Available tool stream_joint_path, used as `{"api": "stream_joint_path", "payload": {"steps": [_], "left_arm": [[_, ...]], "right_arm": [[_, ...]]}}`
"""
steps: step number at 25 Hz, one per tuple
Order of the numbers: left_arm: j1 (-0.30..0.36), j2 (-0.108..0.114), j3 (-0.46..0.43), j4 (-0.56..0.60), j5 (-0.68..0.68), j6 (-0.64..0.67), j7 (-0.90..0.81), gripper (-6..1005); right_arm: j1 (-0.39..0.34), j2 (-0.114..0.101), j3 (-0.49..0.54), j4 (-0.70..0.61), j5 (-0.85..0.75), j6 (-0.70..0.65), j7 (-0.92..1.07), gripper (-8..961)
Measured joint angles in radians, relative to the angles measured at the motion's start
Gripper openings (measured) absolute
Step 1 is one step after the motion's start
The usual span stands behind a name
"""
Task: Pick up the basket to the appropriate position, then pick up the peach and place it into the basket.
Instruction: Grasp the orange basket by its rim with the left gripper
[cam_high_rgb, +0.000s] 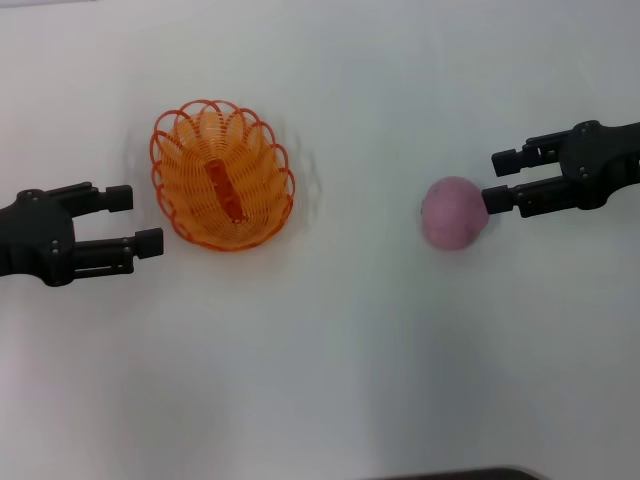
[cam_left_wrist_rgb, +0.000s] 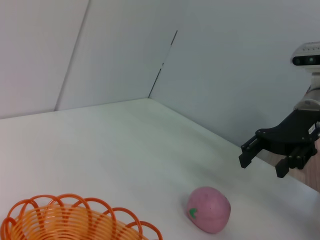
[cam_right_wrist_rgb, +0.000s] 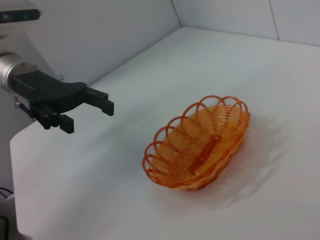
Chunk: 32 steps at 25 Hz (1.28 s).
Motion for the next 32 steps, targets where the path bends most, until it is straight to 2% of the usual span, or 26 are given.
{"api": "stream_joint_path", "payload": {"steps": [18, 22, 27, 32], "left_arm": [[-0.001, -0.001, 0.000, -0.002, -0.001, 0.001, 0.000, 859], [-0.011, -0.005, -0.022, -0.019, -0.029, 0.002, 0.000, 856], [-0.042, -0.018, -0.038, -0.101, -0.139, -0.033, 0.012, 853], [-0.086, -0.056, -0.036, -0.122, -0.218, -0.128, -0.003, 850]], "right_arm": [[0.001, 0.001, 0.000, -0.001, 0.000, 0.000, 0.000, 723], [0.002, 0.001, 0.001, -0.001, 0.000, 0.000, 0.000, 723], [0.010, 0.003, 0.002, -0.002, 0.000, 0.000, 0.000, 723], [0.015, 0.005, 0.001, 0.000, 0.000, 0.000, 0.000, 723]]}}
